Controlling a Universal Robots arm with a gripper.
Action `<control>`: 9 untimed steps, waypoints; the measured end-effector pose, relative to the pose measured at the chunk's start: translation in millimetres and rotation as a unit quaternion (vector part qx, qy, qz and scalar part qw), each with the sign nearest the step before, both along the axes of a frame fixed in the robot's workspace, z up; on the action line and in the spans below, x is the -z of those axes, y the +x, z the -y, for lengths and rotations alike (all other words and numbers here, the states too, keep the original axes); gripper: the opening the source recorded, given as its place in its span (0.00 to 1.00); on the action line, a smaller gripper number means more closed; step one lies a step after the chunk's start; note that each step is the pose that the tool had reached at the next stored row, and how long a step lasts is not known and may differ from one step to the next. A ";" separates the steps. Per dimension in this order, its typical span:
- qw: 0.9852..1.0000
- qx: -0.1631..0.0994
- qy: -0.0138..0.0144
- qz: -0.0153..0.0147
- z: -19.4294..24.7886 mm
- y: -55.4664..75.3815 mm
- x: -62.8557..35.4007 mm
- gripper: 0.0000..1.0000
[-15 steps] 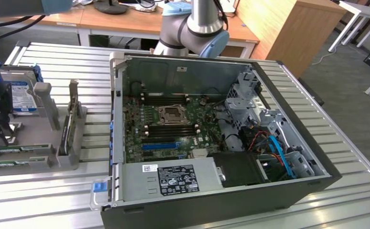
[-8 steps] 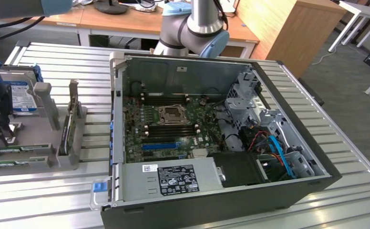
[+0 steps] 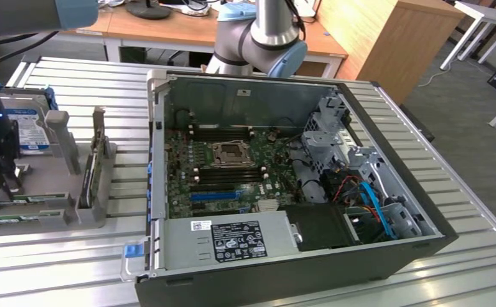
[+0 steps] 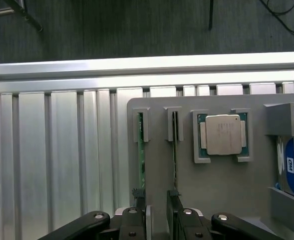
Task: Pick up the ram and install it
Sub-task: 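Pick up the ram and move it above insertion slot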
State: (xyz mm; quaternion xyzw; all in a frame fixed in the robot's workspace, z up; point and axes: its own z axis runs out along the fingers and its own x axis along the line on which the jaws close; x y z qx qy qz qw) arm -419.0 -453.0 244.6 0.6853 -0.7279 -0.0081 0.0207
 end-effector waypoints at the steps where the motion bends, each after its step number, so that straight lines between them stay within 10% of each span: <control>1: 1.000 0.000 0.000 0.000 0.0 0.0 1.4 0.31; 9: 1.000 0.000 0.000 0.000 0.0 0.0 8.0 0.31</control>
